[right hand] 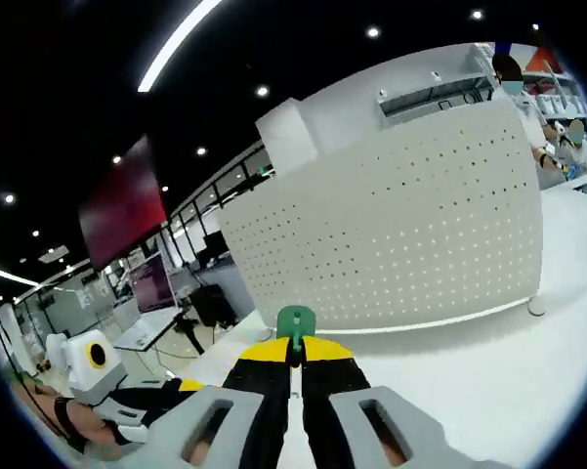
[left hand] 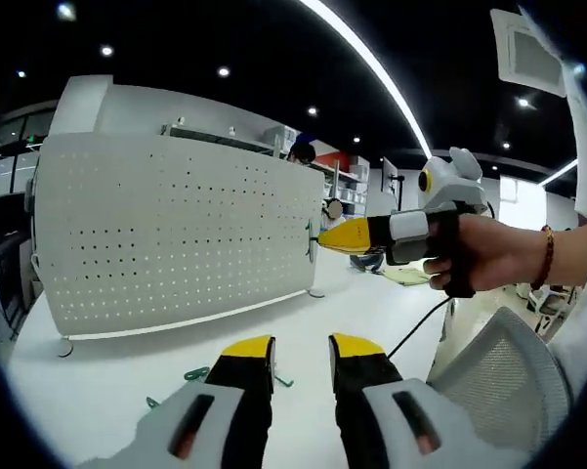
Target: Insert the hook assembly into the mounting plate slot until the hook locks in place.
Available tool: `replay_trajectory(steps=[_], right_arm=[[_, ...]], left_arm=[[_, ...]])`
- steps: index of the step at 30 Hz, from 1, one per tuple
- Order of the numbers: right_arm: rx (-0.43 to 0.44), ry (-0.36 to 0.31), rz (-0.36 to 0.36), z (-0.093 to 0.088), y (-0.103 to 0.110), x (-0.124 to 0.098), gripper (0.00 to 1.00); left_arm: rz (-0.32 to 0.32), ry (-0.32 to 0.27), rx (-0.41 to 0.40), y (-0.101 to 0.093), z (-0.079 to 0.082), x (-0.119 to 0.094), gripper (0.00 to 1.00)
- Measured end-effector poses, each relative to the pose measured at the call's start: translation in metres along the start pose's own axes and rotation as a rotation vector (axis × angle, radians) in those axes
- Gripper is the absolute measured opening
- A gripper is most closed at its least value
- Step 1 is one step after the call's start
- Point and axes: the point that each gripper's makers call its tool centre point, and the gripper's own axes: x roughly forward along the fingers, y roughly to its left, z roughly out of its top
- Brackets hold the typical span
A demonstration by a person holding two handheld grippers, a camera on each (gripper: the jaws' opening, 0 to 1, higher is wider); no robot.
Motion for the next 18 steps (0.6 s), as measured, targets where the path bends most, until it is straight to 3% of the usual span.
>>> replay_trajectory(steps=[11, 18], right_arm=[[-0.124, -0.047, -0.072, 0.041, -0.02, 0.016, 0.01], [-0.195, -0.091, -0.111, 0.069, -0.031, 0.026, 0.01]], left_arm=[[0.019, -0.035, 0.016, 0.004, 0.01, -0.01, 0.39], [0.021, -0.021, 0.017, 0.007, 0.006, -0.014, 0.5]])
